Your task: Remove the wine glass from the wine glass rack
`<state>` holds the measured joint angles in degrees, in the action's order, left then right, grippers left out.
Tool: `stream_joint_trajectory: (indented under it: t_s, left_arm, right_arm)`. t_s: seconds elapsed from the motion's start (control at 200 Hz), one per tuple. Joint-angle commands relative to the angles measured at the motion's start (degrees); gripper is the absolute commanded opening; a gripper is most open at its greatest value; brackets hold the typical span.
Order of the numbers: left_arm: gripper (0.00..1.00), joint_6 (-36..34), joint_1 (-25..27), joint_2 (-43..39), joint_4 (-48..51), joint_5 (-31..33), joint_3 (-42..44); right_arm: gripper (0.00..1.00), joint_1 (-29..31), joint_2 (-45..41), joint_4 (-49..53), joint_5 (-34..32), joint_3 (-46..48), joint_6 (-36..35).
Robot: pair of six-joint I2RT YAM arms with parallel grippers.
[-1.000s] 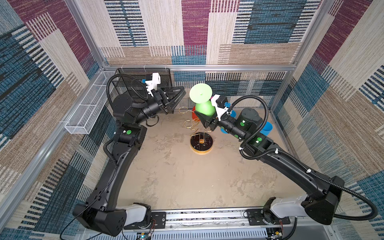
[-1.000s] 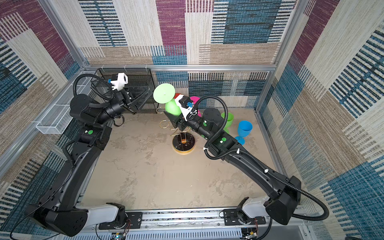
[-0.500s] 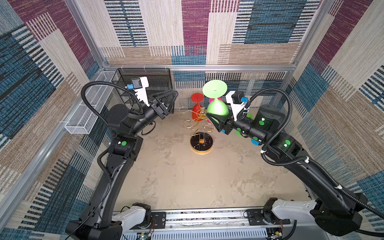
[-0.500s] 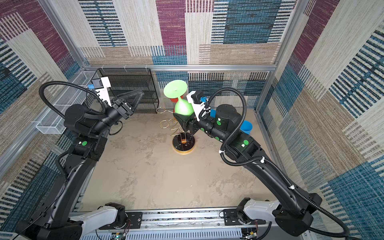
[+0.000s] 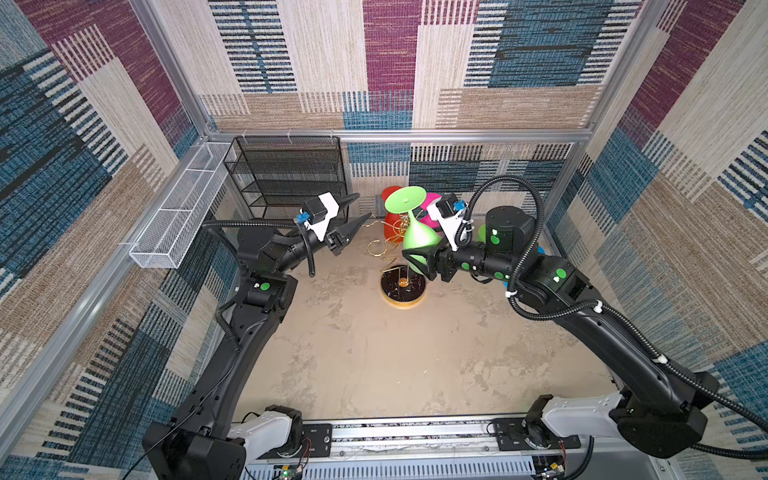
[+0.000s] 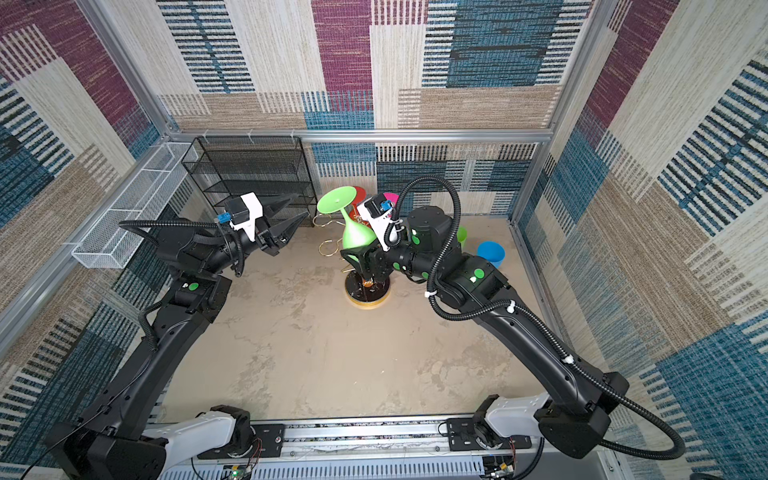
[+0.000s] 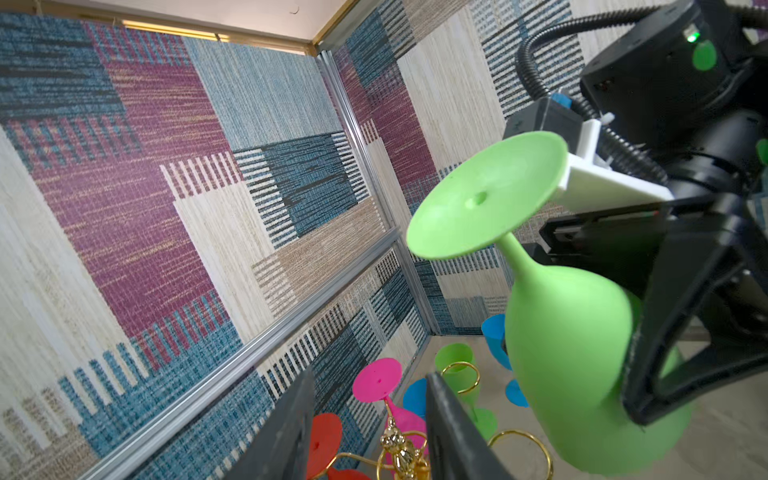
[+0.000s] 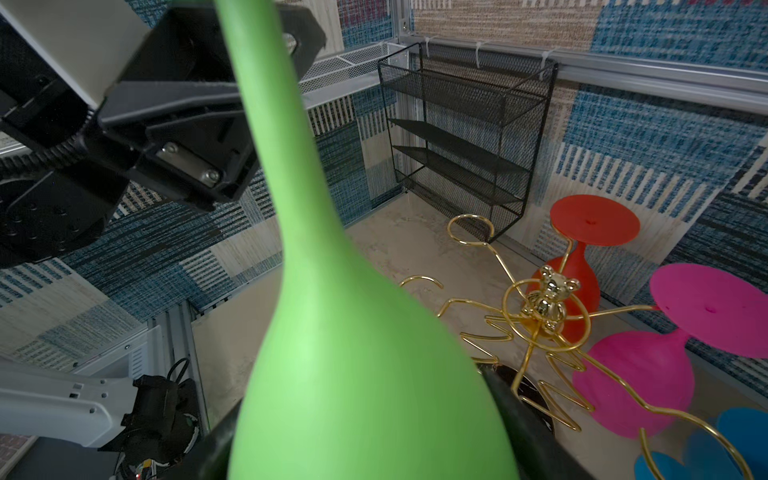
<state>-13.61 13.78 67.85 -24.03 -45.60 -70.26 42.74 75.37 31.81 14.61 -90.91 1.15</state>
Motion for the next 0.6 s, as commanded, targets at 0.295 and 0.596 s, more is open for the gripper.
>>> stream_joint_trajectory:
  t_s: [0.295, 0.596]
  left_arm:
    - [0.46, -10.9, 0.0, 1.5, -4.4, -6.5, 0.6]
    - [0.45, -12.8, 0.0, 1.4, -4.8, -8.7, 1.9]
  right_arm:
    - [0.38, 0.1, 4.3, -1.8, 6.6, -0.6, 1.2]
    - [0.37, 0.1, 6.5, -3.8, 8.9, -0.5, 2.1]
